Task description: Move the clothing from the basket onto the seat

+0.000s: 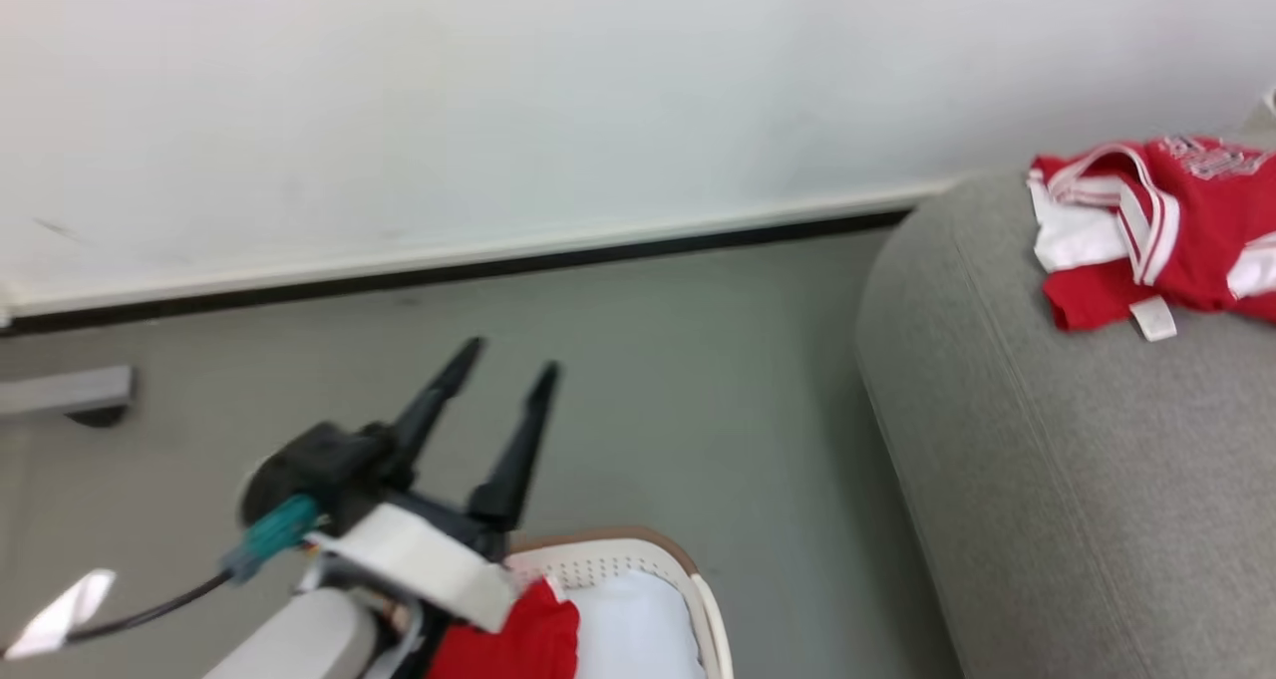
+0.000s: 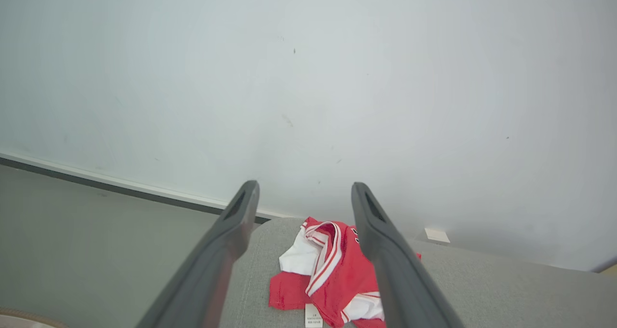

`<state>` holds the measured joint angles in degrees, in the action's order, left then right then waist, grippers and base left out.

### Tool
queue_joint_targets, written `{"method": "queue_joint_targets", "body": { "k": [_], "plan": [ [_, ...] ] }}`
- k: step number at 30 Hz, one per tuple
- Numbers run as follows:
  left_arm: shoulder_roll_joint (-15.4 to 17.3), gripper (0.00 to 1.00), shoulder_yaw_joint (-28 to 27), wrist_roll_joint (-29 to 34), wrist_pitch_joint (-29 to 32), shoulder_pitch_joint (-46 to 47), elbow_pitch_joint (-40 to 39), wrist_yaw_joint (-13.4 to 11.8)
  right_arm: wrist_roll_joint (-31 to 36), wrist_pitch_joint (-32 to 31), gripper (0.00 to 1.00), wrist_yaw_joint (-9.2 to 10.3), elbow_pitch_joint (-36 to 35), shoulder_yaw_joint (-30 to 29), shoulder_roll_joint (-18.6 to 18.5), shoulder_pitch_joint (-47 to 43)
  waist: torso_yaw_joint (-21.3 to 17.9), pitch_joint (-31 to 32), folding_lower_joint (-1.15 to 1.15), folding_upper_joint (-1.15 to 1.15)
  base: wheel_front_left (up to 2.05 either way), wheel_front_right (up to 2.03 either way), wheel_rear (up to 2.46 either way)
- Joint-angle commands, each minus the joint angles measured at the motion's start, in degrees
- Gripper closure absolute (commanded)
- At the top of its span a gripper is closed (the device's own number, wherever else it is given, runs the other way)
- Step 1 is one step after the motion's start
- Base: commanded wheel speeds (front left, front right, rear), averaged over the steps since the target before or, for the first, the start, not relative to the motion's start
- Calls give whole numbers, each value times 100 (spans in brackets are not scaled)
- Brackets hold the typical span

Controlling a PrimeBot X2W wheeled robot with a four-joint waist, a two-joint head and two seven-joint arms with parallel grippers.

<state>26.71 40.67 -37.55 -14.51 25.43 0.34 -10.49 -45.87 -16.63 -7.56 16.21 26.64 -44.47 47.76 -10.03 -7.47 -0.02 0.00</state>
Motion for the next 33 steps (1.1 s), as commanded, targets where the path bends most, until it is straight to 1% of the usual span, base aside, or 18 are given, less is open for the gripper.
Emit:
{"method": "queue_joint_targets", "body": {
  "k": [1,3,4,6,8,10,11,13,16,18,19,21,25,26,29,33],
  "plan": [
    [157,0,-153,-68,-30,-249,-58,-111,91,141,0,14,-175,-190,138,-401,300,318,2,0,0,0,0],
    [346,0,-436,-44,-58,-536,-111,-322,476,307,0,14,-441,-430,200,-837,343,374,2,0,0,0,0],
    [422,0,-581,-49,-67,-695,-127,-439,618,403,0,14,-558,-574,322,-1090,367,410,2,0,0,0,0],
    [474,0,-914,-67,-66,-992,-173,-620,897,607,0,14,-723,-970,654,-1646,440,466,2,0,0,0,0],
    [445,0,-1284,33,-65,-1289,-242,-751,1170,832,0,14,-952,-1333,1013,-2196,503,508,2,0,0,0,0],
    [314,0,-1648,141,-66,-1634,-313,-805,1442,1134,0,14,-1164,-1754,1454,-2766,555,559,2,0,0,0,0],
    [250,0,-1804,236,-66,-1775,-350,-790,1564,1272,0,14,-1272,-1873,1660,-3054,580,582,2,0,0,0,0],
    [82,0,-2062,427,-67,-2058,-418,-688,1737,1557,0,14,-1420,-2149,2131,-3616,629,627,2,0,0,0,0],
    [-243,0,-2406,701,-64,-2437,-418,-519,1990,1971,0,14,-1540,-2433,2656,-4308,721,695,2,0,0,0,0],
    [-536,0,-2645,858,-65,-2650,-464,-369,2099,2233,0,14,-1541,-2504,2997,-4693,753,738,2,0,0,0,0],
    [-635,0,-2706,995,-65,-2770,-456,-259,2155,2358,0,14,-1533,-2451,3110,-4821,751,750,2,0,0,0,0],
    [-855,0,-2871,1202,-64,-2957,-393,-66,2295,2527,0,14,-1449,-2258,3226,-5040,747,767,2,0,0,0,0],
    [-1240,0,-3192,1534,-65,-3203,-265,266,2435,2821,0,14,-1256,-2077,3469,-5231,749,805,2,0,0,0,0],
    [-1240,0,-3192,1534,-65,-3203,-265,266,2435,2821,0,14,-1256,-2077,3469,-5231,749,805,2,0,0,0,0],
    [-1485,0,-3378,1709,-66,-3270,-151,520,2431,2930,0,14,-1114,-2023,3629,-5246,763,817,2,0,0,0,0],
    [-1722,0,-3581,1910,-66,-3200,-42,798,2435,2996,0,14,-1039,-1953,3628,-5172,775,832,2,0,0,0,0]
  ]
}}
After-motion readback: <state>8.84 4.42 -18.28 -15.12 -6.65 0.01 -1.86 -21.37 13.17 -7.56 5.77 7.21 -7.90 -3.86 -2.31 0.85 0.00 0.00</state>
